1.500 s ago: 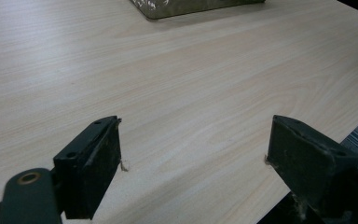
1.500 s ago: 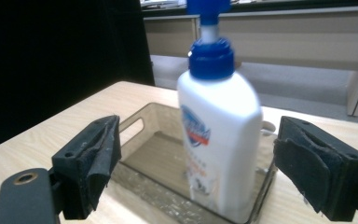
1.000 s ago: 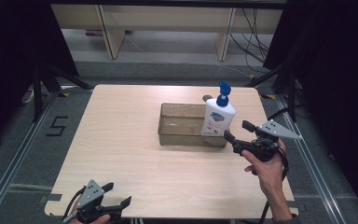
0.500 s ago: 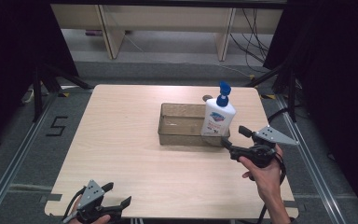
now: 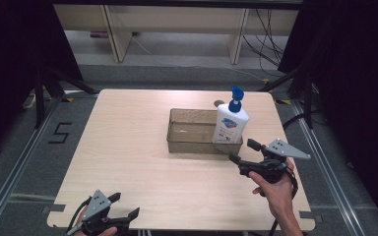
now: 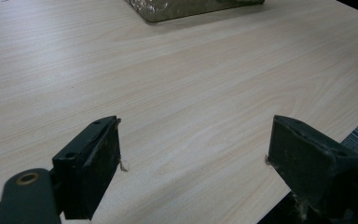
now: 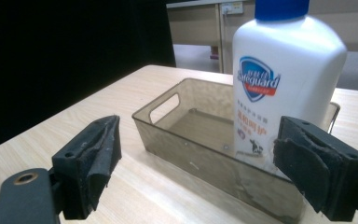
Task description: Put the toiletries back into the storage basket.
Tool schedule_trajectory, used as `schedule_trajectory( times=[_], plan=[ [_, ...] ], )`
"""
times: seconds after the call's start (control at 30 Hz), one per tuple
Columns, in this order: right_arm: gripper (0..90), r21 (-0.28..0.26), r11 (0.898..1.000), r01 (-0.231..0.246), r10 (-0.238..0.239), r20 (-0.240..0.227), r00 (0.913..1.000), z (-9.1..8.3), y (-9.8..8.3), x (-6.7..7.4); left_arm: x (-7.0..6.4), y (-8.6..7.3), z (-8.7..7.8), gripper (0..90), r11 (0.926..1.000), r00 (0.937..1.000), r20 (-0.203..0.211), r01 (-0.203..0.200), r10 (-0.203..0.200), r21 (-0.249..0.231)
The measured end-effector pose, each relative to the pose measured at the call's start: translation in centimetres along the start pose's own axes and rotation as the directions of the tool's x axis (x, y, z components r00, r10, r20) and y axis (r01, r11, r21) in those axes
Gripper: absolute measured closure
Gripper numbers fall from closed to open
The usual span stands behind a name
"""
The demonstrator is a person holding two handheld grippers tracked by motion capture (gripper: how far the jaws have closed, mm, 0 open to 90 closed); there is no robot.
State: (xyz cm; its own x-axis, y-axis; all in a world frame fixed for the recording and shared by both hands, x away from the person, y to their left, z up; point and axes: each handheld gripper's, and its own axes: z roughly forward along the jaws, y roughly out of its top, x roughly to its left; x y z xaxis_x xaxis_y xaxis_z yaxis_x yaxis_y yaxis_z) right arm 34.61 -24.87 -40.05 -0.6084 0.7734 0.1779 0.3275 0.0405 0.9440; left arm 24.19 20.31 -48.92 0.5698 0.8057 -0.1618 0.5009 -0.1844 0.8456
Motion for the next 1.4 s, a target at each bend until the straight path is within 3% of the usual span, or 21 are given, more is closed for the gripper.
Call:
schedule_trajectory(
  times=[0.03, 0.07, 0.17, 0.27, 0.3, 0.33, 0.37, 0.4, 0.47, 0.57, 0.63, 0.67, 0.73, 0.77, 0.97, 1.0, 1.2, 1.23, 1.27, 1.33, 1.4],
  plan=[
    [15.3, 0.001, 1.000, 0.012, -0.012, 0.003, 0.9999, 0.0, -0.2, -0.1, 0.0, 0.0, 0.0, 16.5, 1.0000, 1.0000, 0.001, -0.004, 0.004, 0.004],
    [15.3, 0.003, 1.000, -0.003, 0.003, -0.001, 1.0000, 0.1, -0.3, 0.0, -0.1, 0.0, 0.1, 16.5, 0.9999, 0.9999, 0.001, 0.010, -0.010, -0.009],
    [15.3, 0.014, 0.999, -0.031, 0.031, -0.023, 0.9992, 0.2, -0.7, 0.1, 0.0, 0.0, -0.1, 16.5, 1.0000, 1.0000, 0.002, 0.000, 0.000, 0.001],
    [15.3, 0.034, 0.999, -0.020, 0.020, -0.016, 0.9997, -0.1, -0.9, 0.1, 0.0, 0.0, 0.0, 16.5, 0.9999, 0.9999, 0.004, 0.010, -0.010, -0.004],
    [15.4, 0.025, 0.999, -0.047, 0.047, -0.022, 0.9986, 0.0, -1.1, 0.2, 0.0, 0.0, 0.0, 16.5, 1.0000, 1.0000, 0.006, 0.006, -0.006, -0.001],
    [15.3, 0.020, 1.000, -0.023, 0.024, -0.023, 0.9994, 0.0, -1.2, 0.1, 0.0, 0.0, 0.0, 16.5, 0.9999, 0.9999, 0.009, 0.011, -0.010, -0.005],
    [15.3, 0.011, 1.000, -0.019, 0.019, -0.025, 0.9995, 0.0, -1.3, 0.0, 0.1, 0.0, -0.2, 16.5, 0.9999, 0.9999, 0.008, -0.009, 0.009, 0.011],
    [15.3, 0.031, 0.998, -0.045, 0.046, -0.022, 0.9987, -0.2, -1.4, 0.2, 0.1, 0.0, -0.1, 16.4, 1.0000, 0.9999, 0.013, -0.005, 0.005, 0.006],
    [15.4, 0.032, 0.999, -0.028, 0.029, -0.023, 0.9993, -0.3, -1.6, 0.1, 0.1, 0.0, 0.0, 16.4, 1.0000, 0.9999, 0.014, -0.001, 0.001, 0.004],
    [15.4, 0.039, 0.997, -0.064, 0.065, -0.027, 0.9975, -0.5, -1.8, 0.3, 0.1, 0.0, 0.0, 16.4, 1.0000, 0.9999, 0.015, -0.003, 0.002, 0.006],
    [15.5, 0.025, 1.000, -0.018, 0.019, -0.026, 0.9995, -0.4, -1.9, 0.1, 0.1, 0.0, -0.1, 16.4, 1.0000, 1.0000, 0.006, -0.001, 0.001, 0.009],
    [15.5, 0.032, 0.999, -0.032, 0.033, -0.029, 0.9990, -0.4, -2.0, 0.3, 0.0, 0.0, 0.0, 16.3, 0.9999, 0.9998, 0.013, 0.015, -0.015, -0.008],
    [15.5, 0.025, 0.999, -0.046, 0.047, -0.037, 0.9982, -0.3, -2.2, 0.5, 0.0, 0.0, -0.1, 16.3, 0.9999, 0.9999, 0.009, 0.012, -0.012, -0.005],
    [15.5, 0.022, 0.999, -0.026, 0.027, -0.032, 0.9991, -0.2, -2.3, 0.4, -0.1, 0.0, -0.1, 16.3, 0.9999, 0.9999, 0.007, 0.011, -0.011, -0.001],
    [15.6, 0.034, 0.999, -0.030, 0.032, -0.070, 0.9970, -0.2, -2.8, 0.9, 0.0, 0.0, -0.1, 16.3, 1.0000, 0.9999, 0.012, 0.003, -0.003, 0.001],
    [15.6, 0.031, 0.999, -0.014, 0.016, -0.065, 0.9978, -0.2, -2.9, 0.9, 0.0, 0.0, -0.1, 16.3, 1.0000, 0.9999, 0.009, 0.008, -0.008, 0.002],
    [15.6, 0.061, 0.997, -0.039, 0.044, -0.073, 0.9964, -0.3, -3.5, 1.2, 0.0, 0.0, -0.1, 16.3, 1.0000, 1.0000, 0.008, 0.002, -0.002, 0.007],
    [15.6, 0.050, 0.999, -0.003, 0.007, -0.067, 0.9977, -0.3, -3.7, 1.0, 0.0, 0.0, -0.1, 16.3, 1.0000, 0.9999, 0.010, 0.002, -0.002, 0.004],
    [15.6, 0.051, 0.998, -0.036, 0.040, -0.076, 0.9963, -0.2, -3.8, 1.3, 0.1, 0.0, -0.1, 16.3, 1.0000, 0.9999, 0.017, 0.000, 0.000, 0.003],
    [15.6, 0.070, 0.997, -0.019, 0.025, -0.079, 0.9966, -0.3, -3.9, 1.3, 0.0, 0.0, -0.1, 16.3, 1.0000, 1.0000, 0.009, -0.001, 0.001, 0.007],
    [15.6, 0.057, 0.998, -0.039, 0.044, -0.090, 0.9949, -0.2, -4.2, 1.5, 0.0, 0.0, -0.1, 16.3, 1.0000, 1.0000, 0.010, 0.000, 0.000, 0.007]
  ],
)
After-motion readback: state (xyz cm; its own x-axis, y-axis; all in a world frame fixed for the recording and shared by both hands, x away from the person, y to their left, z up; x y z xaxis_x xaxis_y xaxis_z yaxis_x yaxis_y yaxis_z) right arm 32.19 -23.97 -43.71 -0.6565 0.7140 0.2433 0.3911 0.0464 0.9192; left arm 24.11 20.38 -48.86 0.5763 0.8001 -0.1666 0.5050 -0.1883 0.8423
